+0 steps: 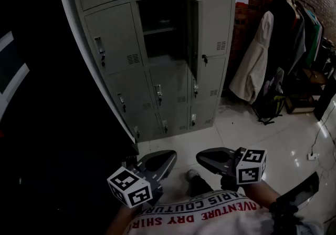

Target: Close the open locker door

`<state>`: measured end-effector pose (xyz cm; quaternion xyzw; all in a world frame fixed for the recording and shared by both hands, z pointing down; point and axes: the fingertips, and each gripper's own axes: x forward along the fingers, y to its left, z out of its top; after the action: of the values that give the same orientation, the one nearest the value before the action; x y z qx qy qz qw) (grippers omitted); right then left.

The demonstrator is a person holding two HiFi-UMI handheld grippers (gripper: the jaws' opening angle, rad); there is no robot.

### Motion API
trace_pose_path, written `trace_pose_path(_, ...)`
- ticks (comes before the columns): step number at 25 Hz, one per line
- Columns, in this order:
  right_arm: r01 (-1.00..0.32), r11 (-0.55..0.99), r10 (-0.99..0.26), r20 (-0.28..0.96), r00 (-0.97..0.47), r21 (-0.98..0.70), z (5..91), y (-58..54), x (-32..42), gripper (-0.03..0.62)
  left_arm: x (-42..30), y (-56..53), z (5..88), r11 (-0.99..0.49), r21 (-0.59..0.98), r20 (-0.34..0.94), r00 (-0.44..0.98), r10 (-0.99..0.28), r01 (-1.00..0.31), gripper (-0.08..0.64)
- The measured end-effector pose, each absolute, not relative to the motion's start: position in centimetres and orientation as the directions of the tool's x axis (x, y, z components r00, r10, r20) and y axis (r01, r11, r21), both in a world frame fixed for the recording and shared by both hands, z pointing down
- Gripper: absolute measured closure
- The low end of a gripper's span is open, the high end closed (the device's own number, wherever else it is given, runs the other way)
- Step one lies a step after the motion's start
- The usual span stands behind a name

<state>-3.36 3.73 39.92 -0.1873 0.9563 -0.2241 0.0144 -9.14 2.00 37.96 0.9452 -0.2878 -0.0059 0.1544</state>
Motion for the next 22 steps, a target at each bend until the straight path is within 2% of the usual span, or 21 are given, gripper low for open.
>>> trace_pose_path(8,-0.358,0.836,-0.367,0.060,-0.928,-0.416,39.8,-8.9,-0.8,0.597,-7.4,-10.0,38.5,-0.748,0.311,0.097,0.802,-0.589,-0.586,0.555)
trace_pose_path(17,-0.321,0.882,-0.336,0.018,-0.942,-0.344,34.7,-21.6,0.9,0.597,-5.2,-22.4,35.9,-0.733,0.305,0.083,0.784,-0.615,-0.608,0.555)
trace_pose_path(22,-0.342,0.886,-0.332,0.087,-0.939,-0.314,36.4,-25.6,2.5,0.597,-4.2,-26.7,36.8,-0.728,0.319,0.095,0.785,-0.612,-0.607,0.555)
